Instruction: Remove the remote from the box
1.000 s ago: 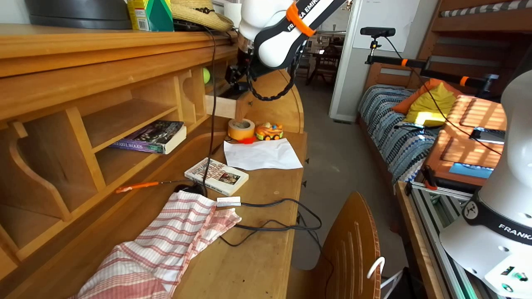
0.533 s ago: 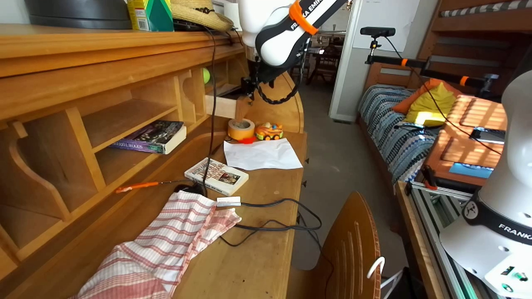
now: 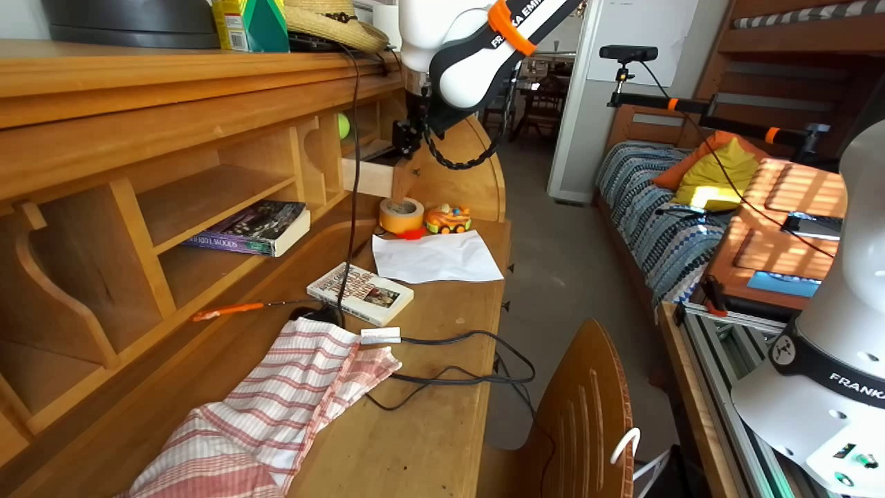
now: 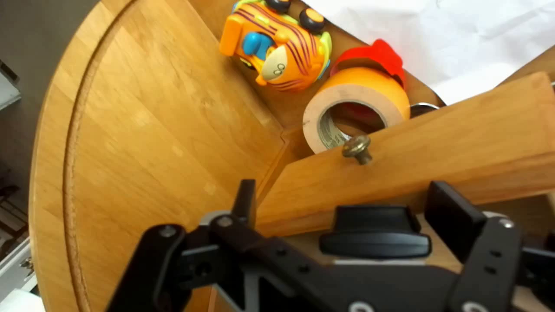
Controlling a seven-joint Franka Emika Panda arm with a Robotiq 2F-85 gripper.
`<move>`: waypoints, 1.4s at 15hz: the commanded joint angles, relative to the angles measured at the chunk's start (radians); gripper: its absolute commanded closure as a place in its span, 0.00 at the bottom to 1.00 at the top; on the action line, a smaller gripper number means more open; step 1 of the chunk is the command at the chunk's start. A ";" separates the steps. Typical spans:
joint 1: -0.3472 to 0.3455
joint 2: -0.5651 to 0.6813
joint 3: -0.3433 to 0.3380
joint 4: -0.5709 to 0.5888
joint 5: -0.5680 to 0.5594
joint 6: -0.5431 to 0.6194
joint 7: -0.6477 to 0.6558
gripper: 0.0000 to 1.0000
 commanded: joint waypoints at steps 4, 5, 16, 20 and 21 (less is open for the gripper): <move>-0.023 -0.009 0.011 -0.024 -0.044 0.129 0.027 0.10; -0.024 -0.007 0.010 -0.023 -0.042 0.137 0.024 0.26; 0.014 -0.108 -0.016 -0.136 -0.114 0.177 0.027 0.63; 0.090 -0.226 -0.105 -0.257 -0.372 0.221 0.192 0.63; 0.107 -0.257 -0.123 -0.281 -0.440 0.216 0.241 0.63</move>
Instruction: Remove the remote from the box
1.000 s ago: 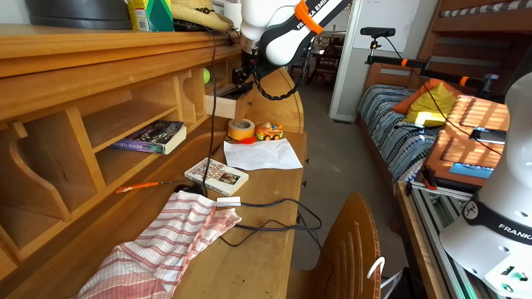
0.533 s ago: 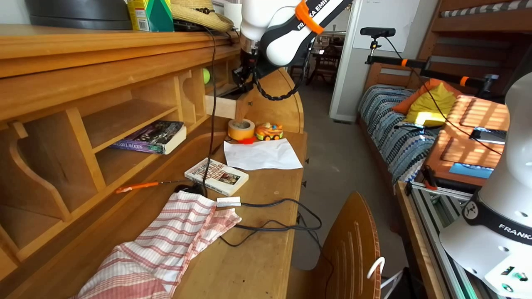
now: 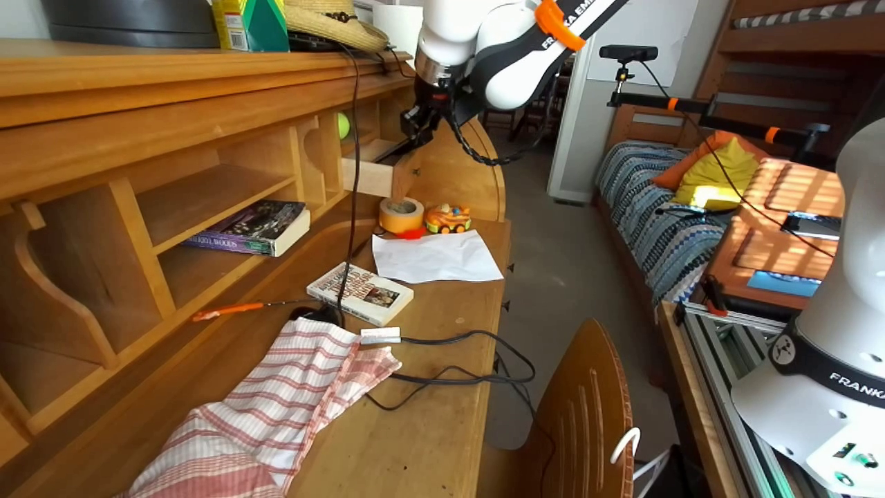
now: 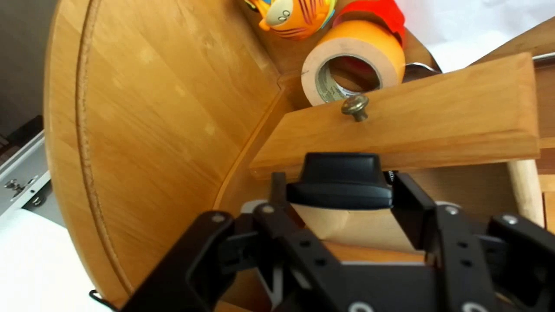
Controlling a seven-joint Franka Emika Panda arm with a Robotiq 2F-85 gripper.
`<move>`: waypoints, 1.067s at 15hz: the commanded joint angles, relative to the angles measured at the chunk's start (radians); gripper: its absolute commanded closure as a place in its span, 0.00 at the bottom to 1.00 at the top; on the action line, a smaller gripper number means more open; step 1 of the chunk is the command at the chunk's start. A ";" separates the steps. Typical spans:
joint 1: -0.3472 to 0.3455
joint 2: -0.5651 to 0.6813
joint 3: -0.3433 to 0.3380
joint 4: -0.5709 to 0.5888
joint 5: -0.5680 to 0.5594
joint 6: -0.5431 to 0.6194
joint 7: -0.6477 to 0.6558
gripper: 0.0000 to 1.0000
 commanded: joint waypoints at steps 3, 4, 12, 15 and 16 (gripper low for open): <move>0.089 -0.233 -0.084 -0.198 -0.373 -0.008 0.263 0.63; 0.092 -0.270 -0.083 -0.227 -0.444 -0.006 0.311 0.63; 0.081 -0.580 0.003 -0.464 -0.984 0.001 0.719 0.63; 0.089 -0.640 0.032 -0.513 -1.064 0.019 0.785 0.63; 0.094 -0.647 0.037 -0.523 -1.068 0.038 0.781 0.63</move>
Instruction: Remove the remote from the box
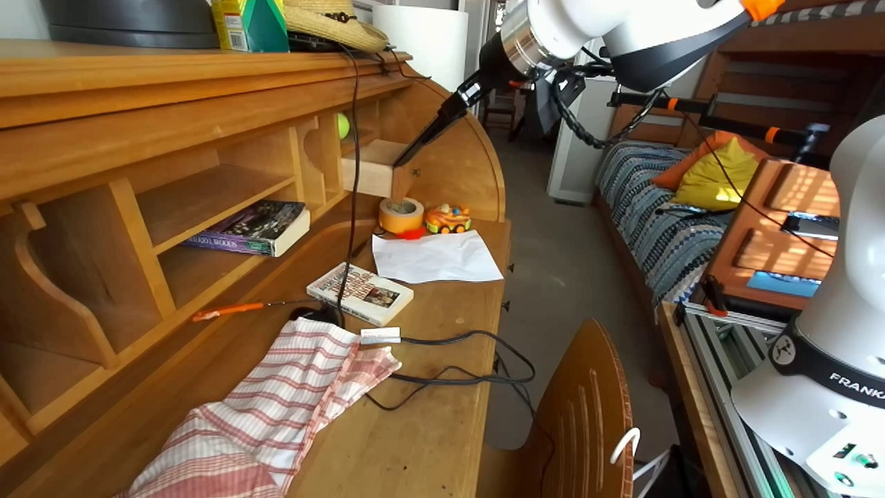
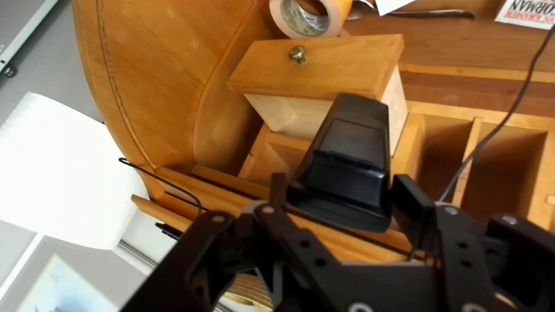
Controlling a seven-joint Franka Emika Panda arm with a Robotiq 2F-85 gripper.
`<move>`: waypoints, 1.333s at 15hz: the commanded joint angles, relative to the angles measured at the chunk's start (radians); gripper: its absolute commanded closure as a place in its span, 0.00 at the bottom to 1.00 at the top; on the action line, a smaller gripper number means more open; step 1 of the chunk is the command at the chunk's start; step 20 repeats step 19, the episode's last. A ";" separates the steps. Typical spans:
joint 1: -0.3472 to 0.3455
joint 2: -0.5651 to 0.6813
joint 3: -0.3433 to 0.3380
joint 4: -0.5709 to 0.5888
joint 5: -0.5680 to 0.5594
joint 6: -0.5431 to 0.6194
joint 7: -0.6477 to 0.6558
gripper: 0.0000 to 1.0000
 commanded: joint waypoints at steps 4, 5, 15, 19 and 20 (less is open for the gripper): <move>0.038 -0.042 0.018 -0.043 -0.066 0.095 0.062 0.63; 0.045 -0.012 0.011 -0.023 -0.048 0.115 0.059 0.63; -0.001 0.510 -0.136 0.083 0.375 0.634 -0.322 0.13; -0.014 0.534 -0.128 0.065 0.351 0.650 -0.316 0.16; -0.014 0.534 -0.128 0.065 0.351 0.650 -0.316 0.16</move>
